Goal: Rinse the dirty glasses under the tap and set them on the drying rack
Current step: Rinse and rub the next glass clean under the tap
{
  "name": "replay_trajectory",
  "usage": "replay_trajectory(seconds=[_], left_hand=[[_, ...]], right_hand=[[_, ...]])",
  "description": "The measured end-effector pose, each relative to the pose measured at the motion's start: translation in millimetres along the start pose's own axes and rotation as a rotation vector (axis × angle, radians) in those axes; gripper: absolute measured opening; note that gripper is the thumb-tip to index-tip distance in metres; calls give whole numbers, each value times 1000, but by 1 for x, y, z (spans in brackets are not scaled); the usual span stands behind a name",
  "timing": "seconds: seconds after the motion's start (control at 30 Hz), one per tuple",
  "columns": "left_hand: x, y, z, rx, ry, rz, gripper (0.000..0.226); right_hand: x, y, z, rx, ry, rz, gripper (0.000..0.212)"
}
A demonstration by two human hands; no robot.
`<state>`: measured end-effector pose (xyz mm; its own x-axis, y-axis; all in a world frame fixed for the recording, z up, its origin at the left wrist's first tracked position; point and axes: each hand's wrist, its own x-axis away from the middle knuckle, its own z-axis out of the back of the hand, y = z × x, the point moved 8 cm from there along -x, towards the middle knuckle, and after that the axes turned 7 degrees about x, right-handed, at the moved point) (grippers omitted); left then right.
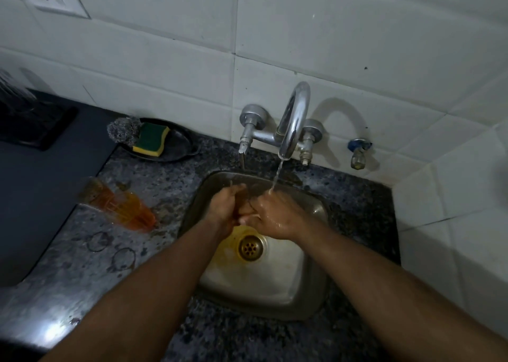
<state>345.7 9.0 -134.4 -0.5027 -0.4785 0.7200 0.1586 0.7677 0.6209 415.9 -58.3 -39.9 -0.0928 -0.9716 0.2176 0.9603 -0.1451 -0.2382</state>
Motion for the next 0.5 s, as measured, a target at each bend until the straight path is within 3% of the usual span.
replay_trajectory(seconds=[0.07, 0.1, 0.17, 0.23, 0.3, 0.43, 0.5], left_hand=[[4, -16, -1, -254, -99, 212, 39], [8, -20, -4, -301, -143, 260, 45], [9, -16, -15, -125, -167, 236, 44], [4, -7, -20, 95, -95, 77, 27], [3, -6, -17, 139, -35, -56, 17], [14, -25, -20, -148, -180, 184, 45], [20, -19, -26, -44, -198, 197, 47]], right_hand=[[9, -4, 1, 314, -1, 123, 33], [12, -2, 3, 347, 5, 139, 34], [12, 2, 10, 225, 14, 73, 29], [10, 11, 8, 11, 13, -33, 22], [13, 14, 6, 12, 23, -53, 23], [23, -2, 17, 337, 133, 107, 40], [22, 3, 13, 237, 77, 18, 39]])
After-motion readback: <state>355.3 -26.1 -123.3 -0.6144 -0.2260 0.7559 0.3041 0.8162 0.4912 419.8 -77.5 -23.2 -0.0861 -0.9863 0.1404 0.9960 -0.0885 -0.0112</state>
